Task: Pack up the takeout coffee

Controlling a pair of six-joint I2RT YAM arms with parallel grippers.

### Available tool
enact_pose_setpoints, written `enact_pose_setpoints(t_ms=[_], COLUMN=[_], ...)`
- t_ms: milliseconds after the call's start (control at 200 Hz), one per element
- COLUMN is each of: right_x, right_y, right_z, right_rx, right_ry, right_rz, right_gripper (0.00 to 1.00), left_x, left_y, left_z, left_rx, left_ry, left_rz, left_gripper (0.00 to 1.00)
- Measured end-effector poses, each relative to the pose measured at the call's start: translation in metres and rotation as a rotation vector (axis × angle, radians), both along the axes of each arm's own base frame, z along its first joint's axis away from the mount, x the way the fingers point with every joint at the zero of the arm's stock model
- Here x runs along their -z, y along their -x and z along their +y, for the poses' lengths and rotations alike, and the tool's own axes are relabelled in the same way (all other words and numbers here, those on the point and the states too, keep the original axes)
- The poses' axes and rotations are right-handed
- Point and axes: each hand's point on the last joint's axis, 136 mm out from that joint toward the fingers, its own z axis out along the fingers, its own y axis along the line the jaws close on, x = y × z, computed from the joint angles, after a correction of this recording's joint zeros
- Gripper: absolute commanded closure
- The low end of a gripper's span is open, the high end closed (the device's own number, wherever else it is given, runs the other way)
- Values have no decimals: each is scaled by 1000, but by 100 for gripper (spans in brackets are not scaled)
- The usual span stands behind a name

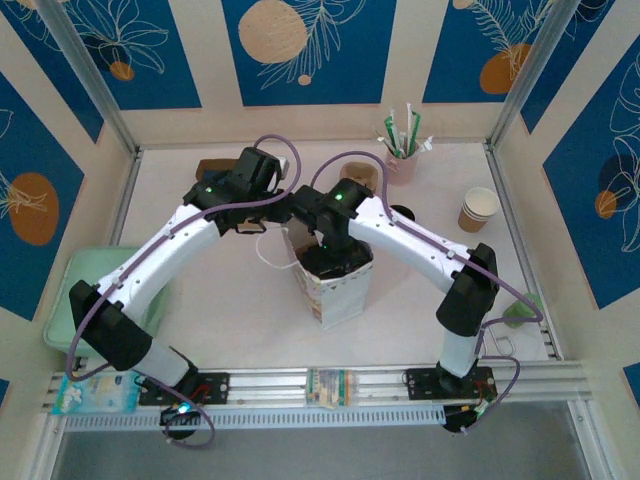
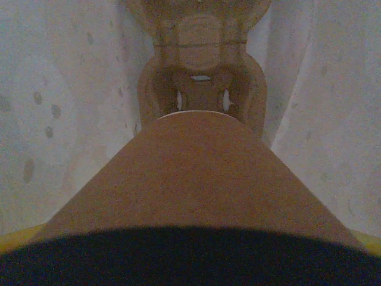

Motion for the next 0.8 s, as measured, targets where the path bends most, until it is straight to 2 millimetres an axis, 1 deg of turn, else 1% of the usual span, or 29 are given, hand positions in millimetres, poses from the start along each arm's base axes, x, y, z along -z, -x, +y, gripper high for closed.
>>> enact_pose_setpoints(t_ms=[165, 350, 585, 685, 800], right_x=[0, 0, 4, 4, 4], right_y=[0, 0, 1, 1, 0], right_z=[-4, -2, -2, -2, -1], right_rx=[0, -3, -3, -3, -3], right_ry=[19, 14, 15, 15, 11], right_rz=[-3, -6, 0, 0, -4], right_gripper=[60, 60, 61, 61, 61], left_x=[2, 8, 12, 15, 18], left_y=[-1, -2, -4, -5, -6], left_z=[-1, -2, -5, -8, -8], left_rx=[1, 2, 14, 21, 25], left_ry=[-2, -12, -16, -19, -25], left_rz=[4, 17, 28, 38, 45], left_gripper=[62, 58, 56, 53, 53])
